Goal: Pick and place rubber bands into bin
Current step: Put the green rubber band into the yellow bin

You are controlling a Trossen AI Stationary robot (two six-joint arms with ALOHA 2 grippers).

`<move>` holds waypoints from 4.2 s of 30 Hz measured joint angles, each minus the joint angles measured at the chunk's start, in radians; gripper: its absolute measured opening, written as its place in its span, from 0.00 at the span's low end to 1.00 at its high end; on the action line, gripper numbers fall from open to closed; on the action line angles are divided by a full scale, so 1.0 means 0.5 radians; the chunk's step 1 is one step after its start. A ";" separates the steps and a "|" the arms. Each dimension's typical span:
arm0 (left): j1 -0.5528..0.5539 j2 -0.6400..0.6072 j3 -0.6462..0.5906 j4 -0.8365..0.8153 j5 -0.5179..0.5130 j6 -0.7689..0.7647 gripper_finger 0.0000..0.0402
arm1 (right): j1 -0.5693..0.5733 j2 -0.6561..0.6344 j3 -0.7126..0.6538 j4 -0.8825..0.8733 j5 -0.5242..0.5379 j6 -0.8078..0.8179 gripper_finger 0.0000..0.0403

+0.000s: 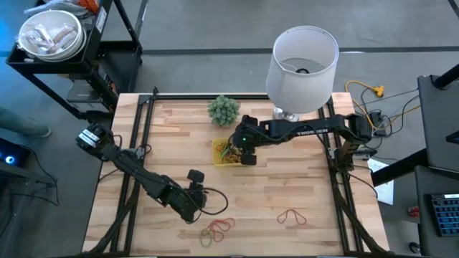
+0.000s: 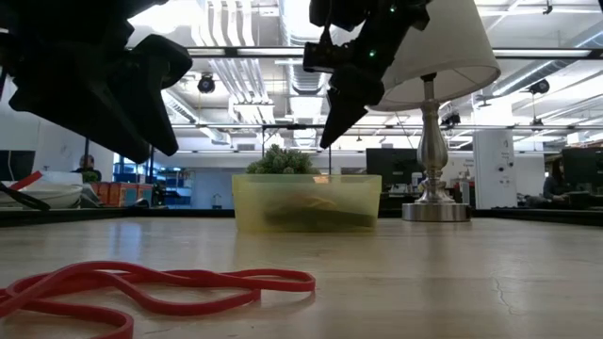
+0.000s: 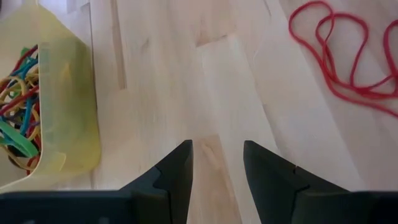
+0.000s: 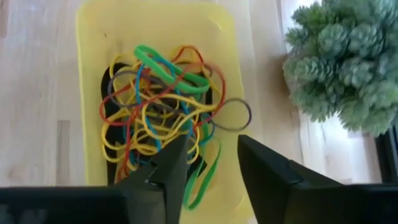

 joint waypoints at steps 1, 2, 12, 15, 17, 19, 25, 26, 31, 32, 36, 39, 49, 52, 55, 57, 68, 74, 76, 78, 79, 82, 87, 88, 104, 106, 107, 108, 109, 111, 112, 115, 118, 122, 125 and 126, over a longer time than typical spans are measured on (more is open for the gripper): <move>0.000 0.000 0.000 0.016 0.000 0.000 0.32 | 0.010 0.000 0.001 -0.025 0.001 0.023 0.35; 0.000 0.000 0.000 0.034 0.000 0.001 0.32 | 0.025 -0.001 0.001 -0.058 0.001 0.037 0.36; -0.003 0.000 -0.041 0.274 0.550 0.008 0.32 | 0.439 -0.001 -0.026 -0.314 0.000 0.237 0.37; -0.001 0.000 -0.061 0.355 0.569 0.046 0.32 | 0.606 -0.001 -0.060 -0.312 -0.002 0.320 0.35; 0.000 0.000 -0.066 0.406 0.585 0.127 0.32 | 0.715 -0.001 -0.085 -0.310 -0.002 0.406 0.34; 0.000 0.011 -0.066 0.462 0.625 0.197 0.32 | 0.827 -0.001 -0.109 -0.306 -0.001 0.493 0.33; 0.000 0.069 -0.066 0.612 0.880 0.262 0.32 | 1.151 -0.001 -0.157 -0.296 0.013 0.769 0.31; -0.001 0.084 -0.066 0.614 0.891 0.213 0.32 | 1.197 -0.001 -0.161 -0.286 0.016 0.811 0.30; -0.017 0.170 -0.050 0.619 0.901 -0.042 0.32 | 1.403 -0.001 -0.167 -0.273 0.203 1.002 0.28; -0.027 0.198 -0.038 0.625 0.901 -0.049 0.32 | 1.440 -0.001 -0.169 -0.274 0.253 1.023 0.27; -0.070 0.319 0.053 0.620 0.928 -0.051 0.32 | 1.569 -0.001 -0.177 -0.272 0.450 1.103 0.26; -0.082 0.381 0.121 0.573 0.978 -0.066 0.32 | 1.636 -0.001 -0.181 -0.271 0.543 1.130 0.24; -0.081 0.488 0.129 0.527 1.029 -0.215 0.32 | 1.691 -0.001 -0.194 -0.259 0.616 1.235 0.20; -0.081 0.500 0.129 0.522 1.038 -0.247 0.32 | 1.691 -0.001 -0.213 -0.248 0.617 1.236 0.18; -0.081 0.500 0.129 0.524 1.038 -0.248 0.32 | 1.690 -0.001 -0.230 -0.236 0.617 1.236 0.17; -0.081 0.500 0.129 0.516 1.038 -0.248 0.32 | 1.690 -0.001 -0.238 -0.228 0.617 1.236 0.17; -0.081 0.503 0.127 0.504 1.005 -0.257 0.32 | 1.690 -0.001 -0.278 -0.207 0.650 1.241 0.18; -0.081 0.565 0.140 0.527 1.001 -0.255 0.32 | 1.690 -0.001 -0.285 -0.177 0.652 1.241 0.17; -0.081 0.565 0.140 0.528 1.002 -0.255 0.32 | 1.690 -0.001 -0.285 -0.176 0.652 1.241 0.16; -0.081 0.557 0.140 0.525 1.003 -0.254 0.32 | 1.690 -0.001 -0.287 -0.176 0.652 1.241 0.16; -0.081 0.553 0.140 0.523 1.003 -0.248 0.31 | 1.690 -0.001 -0.288 -0.175 0.652 1.240 0.16; -0.081 0.543 0.139 0.508 1.001 -0.231 0.27 | 1.690 -0.001 -0.295 -0.166 0.652 1.241 0.16; -0.078 0.542 0.136 0.487 0.989 -0.142 0.07 | 1.690 -0.001 -0.332 -0.146 0.652 1.241 0.16; -0.078 0.542 0.136 0.487 0.995 -0.120 0.04 | 1.690 -0.001 -0.345 -0.124 0.652 1.241 0.16; -0.081 0.414 0.144 0.419 0.821 0.001 0.00 | 1.690 -0.001 -0.427 -0.056 0.649 1.240 0.15; -0.082 0.359 0.145 0.420 0.743 0.049 0.00 | 1.690 -0.001 -0.423 -0.057 0.650 1.240 0.15; -0.083 0.338 0.145 0.424 0.671 0.080 0.00 | 1.690 -0.001 -0.423 -0.055 0.649 1.240 0.15; -0.086 0.314 0.143 0.419 0.580 0.123 0.00 | 1.690 -0.001 -0.423 -0.057 0.649 1.240 0.15; -0.086 0.290 0.141 0.415 0.461 0.177 0.00 | 1.690 -0.001 -0.423 -0.059 0.649 1.238 0.15; -0.079 0.234 0.141 0.422 0.211 0.283 0.00 | 1.690 -0.001 -0.423 -0.057 0.649 1.234 0.15; -0.073 0.208 0.141 0.427 0.077 0.346 0.00 | 1.690 -0.001 -0.423 -0.058 0.649 1.233 0.15; -0.031 0.156 0.140 0.478 -0.291 0.529 0.00 | 1.690 -0.001 -0.423 -0.057 0.650 1.233 0.15; 0.045 0.090 0.137 0.583 -0.524 0.718 0.00 | 1.690 -0.001 -0.423 -0.057 0.649 1.233 0.15; 0.218 0.037 0.141 0.659 -0.543 0.900 0.00 | 1.690 -0.001 -0.423 -0.058 0.650 1.233 0.15; 0.383 0.026 0.146 0.697 -0.548 1.006 0.00 | 1.690 -0.001 -0.423 -0.058 0.649 1.233 0.15; 0.438 0.025 0.144 0.714 -0.534 1.044 0.00 | 1.690 -0.001 -0.423 -0.059 0.650 1.233 0.15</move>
